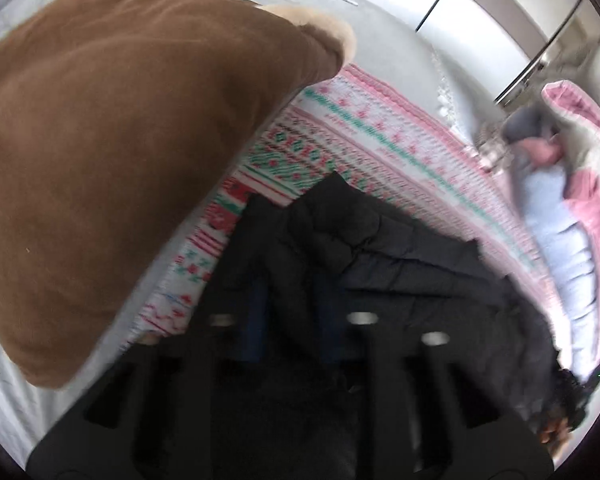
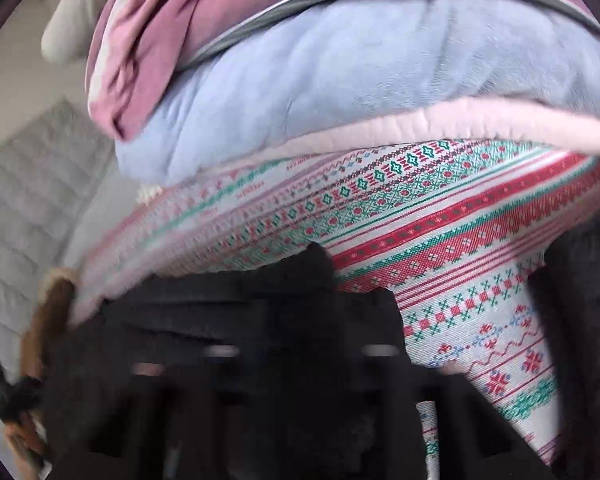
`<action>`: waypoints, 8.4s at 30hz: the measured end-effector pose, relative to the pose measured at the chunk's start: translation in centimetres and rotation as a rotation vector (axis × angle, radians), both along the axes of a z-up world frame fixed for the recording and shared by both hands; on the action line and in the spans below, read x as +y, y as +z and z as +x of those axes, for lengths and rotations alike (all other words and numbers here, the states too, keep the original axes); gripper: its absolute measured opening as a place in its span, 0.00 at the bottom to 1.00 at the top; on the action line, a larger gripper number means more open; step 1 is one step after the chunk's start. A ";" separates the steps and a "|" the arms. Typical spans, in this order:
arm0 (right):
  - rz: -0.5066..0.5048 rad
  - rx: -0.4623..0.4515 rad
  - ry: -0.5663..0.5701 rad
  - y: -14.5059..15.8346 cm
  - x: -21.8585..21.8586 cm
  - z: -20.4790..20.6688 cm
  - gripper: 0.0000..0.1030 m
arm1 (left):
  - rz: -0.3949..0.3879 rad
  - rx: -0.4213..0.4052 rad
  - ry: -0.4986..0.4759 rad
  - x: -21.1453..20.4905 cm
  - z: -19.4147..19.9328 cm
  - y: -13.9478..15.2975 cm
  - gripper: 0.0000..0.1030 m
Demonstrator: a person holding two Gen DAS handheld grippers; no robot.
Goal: Fold large clothes
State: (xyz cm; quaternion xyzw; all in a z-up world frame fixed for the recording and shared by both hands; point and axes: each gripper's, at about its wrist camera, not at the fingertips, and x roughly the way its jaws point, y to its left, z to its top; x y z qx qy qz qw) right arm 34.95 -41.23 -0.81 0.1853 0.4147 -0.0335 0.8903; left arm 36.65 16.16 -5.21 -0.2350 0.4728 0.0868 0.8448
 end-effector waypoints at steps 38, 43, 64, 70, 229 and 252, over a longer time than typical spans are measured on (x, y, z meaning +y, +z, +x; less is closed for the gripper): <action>0.088 -0.143 -0.165 4.2 -0.9 -1.5 0.72 | 0.171 -0.253 0.147 -0.8 -3.7 5.6 0.58; 0.154 -0.089 -0.154 5.1 1.0 -6.9 0.79 | 0.174 -0.307 0.085 -2.7 -8.8 8.8 0.63; 0.340 0.028 0.030 -0.4 2.6 -21.3 0.79 | 0.229 -0.238 -0.437 -19.5 -16.8 2.8 0.63; 0.290 0.074 -0.013 -2.2 2.7 -20.4 0.79 | 0.350 -0.086 -0.464 -21.7 -15.3 -1.0 0.64; 0.241 -0.371 -0.186 4.0 1.1 -23.9 0.15 | 0.541 -0.208 -0.805 -28.9 -20.0 0.8 0.96; 0.174 -0.343 -0.348 5.2 -4.7 -26.3 0.15 | 0.428 -0.224 -0.645 -21.1 -19.4 3.8 0.96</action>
